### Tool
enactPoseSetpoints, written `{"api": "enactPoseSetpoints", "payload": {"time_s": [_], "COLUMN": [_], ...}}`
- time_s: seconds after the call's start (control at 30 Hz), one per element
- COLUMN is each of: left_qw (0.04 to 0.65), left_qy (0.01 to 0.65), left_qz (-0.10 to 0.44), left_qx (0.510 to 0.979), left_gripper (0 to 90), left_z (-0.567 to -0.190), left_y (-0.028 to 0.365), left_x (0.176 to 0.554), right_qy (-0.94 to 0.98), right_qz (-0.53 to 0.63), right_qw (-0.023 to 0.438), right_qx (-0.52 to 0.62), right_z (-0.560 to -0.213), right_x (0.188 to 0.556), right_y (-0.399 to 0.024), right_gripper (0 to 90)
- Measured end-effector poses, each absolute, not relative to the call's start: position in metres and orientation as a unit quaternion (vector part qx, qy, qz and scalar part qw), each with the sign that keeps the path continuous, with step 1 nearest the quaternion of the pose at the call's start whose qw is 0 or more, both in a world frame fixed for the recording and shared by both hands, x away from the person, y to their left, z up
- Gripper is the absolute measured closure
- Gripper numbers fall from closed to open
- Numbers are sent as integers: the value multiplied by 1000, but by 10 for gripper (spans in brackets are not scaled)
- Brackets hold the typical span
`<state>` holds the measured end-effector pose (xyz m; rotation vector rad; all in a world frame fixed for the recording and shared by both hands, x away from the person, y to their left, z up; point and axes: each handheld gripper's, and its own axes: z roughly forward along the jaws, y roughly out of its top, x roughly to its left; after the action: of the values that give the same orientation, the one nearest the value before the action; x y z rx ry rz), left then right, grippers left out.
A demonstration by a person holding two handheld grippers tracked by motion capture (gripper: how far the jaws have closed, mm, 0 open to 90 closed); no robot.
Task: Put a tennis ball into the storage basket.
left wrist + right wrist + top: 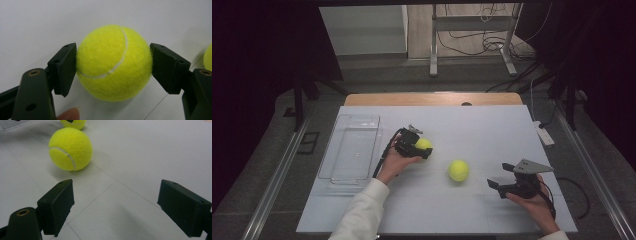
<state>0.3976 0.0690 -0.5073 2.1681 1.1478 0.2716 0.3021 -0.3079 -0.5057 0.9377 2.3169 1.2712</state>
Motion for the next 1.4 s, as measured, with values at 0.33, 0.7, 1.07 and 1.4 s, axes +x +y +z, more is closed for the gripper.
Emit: {"api": "enactPoseSetpoints", "payload": {"time_s": [0.33, 0.7, 1.07, 1.4], "left_qw": [354, 365, 376, 387], "left_qy": [437, 435, 432, 432], "left_qz": [110, 114, 120, 124], "left_qx": [819, 815, 811, 805], "left_gripper": [264, 264, 264, 264], "left_z": [-498, -493, -485, -479], "left_y": [75, 77, 82, 84], "left_x": [394, 391, 388, 385], "right_qy": [814, 814, 815, 814], "right_qz": [447, 447, 446, 447], "right_qw": [168, 169, 169, 169], "right_qx": [330, 330, 330, 330], "right_z": [-506, -505, -506, -505], "right_x": [302, 302, 302, 302], "right_y": [-308, -308, -308, -308], "right_gripper": [140, 139, 140, 140]}}
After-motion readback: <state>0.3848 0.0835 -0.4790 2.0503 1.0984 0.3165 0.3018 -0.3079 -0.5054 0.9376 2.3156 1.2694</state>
